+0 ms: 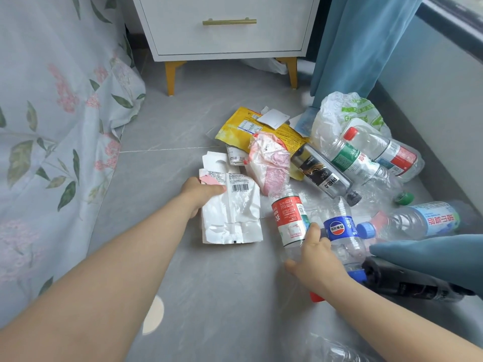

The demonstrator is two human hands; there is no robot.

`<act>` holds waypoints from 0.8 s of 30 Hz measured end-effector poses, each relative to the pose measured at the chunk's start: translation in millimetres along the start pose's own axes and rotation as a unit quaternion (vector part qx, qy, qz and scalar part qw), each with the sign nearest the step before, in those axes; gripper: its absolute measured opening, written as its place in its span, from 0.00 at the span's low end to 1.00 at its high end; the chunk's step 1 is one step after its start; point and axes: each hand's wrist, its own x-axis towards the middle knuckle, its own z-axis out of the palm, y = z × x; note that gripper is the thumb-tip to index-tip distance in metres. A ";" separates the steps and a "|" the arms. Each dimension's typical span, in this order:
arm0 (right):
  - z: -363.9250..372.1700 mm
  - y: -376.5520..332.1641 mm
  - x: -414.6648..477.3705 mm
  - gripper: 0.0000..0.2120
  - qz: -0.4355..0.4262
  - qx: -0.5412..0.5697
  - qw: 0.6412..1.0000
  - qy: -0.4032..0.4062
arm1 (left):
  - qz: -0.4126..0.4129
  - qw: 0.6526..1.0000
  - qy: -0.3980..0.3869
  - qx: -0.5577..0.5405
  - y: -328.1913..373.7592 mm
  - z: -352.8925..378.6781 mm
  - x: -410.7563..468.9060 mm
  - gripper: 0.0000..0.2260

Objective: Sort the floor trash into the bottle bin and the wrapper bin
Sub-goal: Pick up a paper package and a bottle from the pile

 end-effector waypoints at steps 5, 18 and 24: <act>0.2 0.2 1.6 0.43 -0.004 -0.006 1.000 0.004 | -0.014 1.000 0.023 0.001 -6.7 -0.1 0.9 0.20; -6.4 -3.4 0.6 0.40 -0.004 -0.019 1.000 -0.005 | 0.060 0.998 0.022 0.010 -4.1 -20.4 -50.1 0.09; -33.4 12.5 -16.5 0.25 -0.010 0.057 0.998 -0.033 | 0.109 0.988 -0.013 0.105 -2.9 -35.2 -117.0 0.05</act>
